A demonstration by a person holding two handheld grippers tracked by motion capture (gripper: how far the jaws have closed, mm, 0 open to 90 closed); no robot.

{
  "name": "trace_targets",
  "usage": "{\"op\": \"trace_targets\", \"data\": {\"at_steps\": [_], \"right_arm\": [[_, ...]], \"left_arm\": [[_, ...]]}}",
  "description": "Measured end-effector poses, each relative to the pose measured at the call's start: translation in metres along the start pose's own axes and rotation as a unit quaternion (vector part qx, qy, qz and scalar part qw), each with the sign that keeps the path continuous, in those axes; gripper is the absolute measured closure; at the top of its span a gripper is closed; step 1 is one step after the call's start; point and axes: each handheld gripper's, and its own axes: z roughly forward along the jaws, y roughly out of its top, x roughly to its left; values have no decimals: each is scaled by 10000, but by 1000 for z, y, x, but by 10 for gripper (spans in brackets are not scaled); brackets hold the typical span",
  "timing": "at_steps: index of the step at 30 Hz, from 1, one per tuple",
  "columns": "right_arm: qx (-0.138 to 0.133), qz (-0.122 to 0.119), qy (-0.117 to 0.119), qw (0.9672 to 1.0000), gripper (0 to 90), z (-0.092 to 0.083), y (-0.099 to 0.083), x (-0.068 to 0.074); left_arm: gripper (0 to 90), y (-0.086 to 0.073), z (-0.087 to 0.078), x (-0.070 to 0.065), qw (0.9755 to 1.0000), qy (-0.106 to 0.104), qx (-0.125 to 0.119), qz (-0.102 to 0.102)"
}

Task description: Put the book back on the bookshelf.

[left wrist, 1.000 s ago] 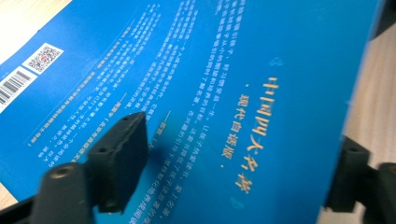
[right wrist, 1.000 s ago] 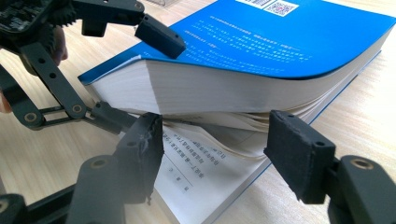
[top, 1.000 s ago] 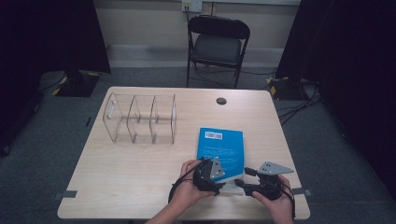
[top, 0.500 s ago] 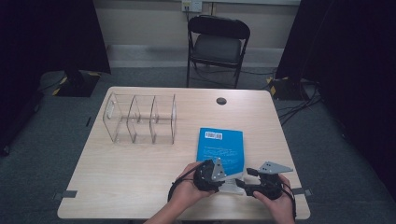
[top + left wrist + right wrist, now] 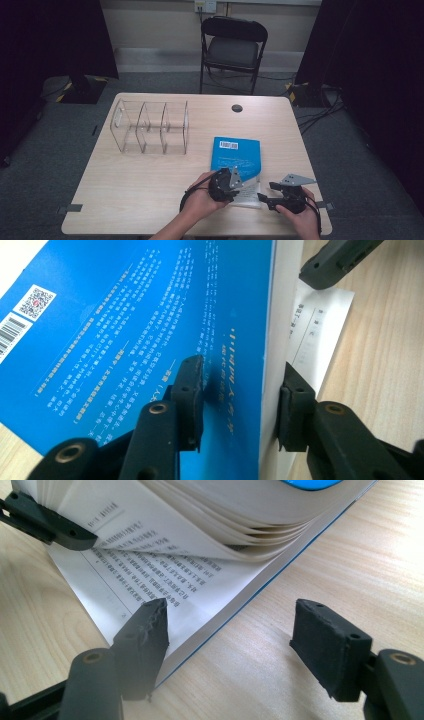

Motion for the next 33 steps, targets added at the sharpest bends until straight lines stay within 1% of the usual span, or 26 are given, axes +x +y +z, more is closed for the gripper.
{"op": "trace_targets", "data": {"at_steps": [1,6,8,10,12,13,15,19,21,22,24,25,27,28,31,32,33], "right_arm": [[-5,2,7,10000,304,0,0,0],[5,-7,15,10000,304,1,-1,-1],[24,-26,16,10000,298,1,-1,-1],[20,-29,-8,10000,289,0,-1,-2],[10,-26,-10,10000,281,-1,-1,-3],[14,-18,-6,10000,279,-1,-1,-3],[13,-5,20,10000,277,0,-2,-4],[4,40,71,10000,274,1,-3,-4],[24,34,110,9999,250,1,-3,-4],[40,54,139,9999,245,2,-3,-5],[15,11,144,9999,229,2,-4,-5],[15,22,162,9999,224,2,-4,-6],[22,77,175,9998,220,2,-5,-7],[18,94,183,9998,218,1,-5,-8],[2,90,199,9998,201,1,-6,-9],[-2,86,198,9998,196,1,-7,-9],[0,79,183,9998,194,1,-7,-9]], "left_arm": [[631,1,0,1,10000,-35,42,-24],[655,4,-1,1,9998,-28,140,-104],[659,7,-2,2,9997,-32,224,-107],[664,9,-2,2,9994,-67,335,-101],[666,11,-3,4,9991,-108,389,-89],[667,11,-3,5,9990,-151,412,-118],[671,12,-3,6,9988,-163,428,-157],[679,17,-6,9,9980,-249,542,-197],[684,20,-8,11,9975,-261,620,-202],[686,22,-10,12,9974,-267,620,-240],[690,25,-12,15,9969,-310,667,-294],[692,27,-14,16,9966,-322,693,-322],[697,31,-16,18,9960,-336,768,-308],[698,32,-16,19,9958,-360,762,-367],[698,36,-19,22,9949,-417,848,-363],[699,37,-19,23,9948,-420,830,-410],[699,38,-20,24,9946,-437,868,-365]]}}
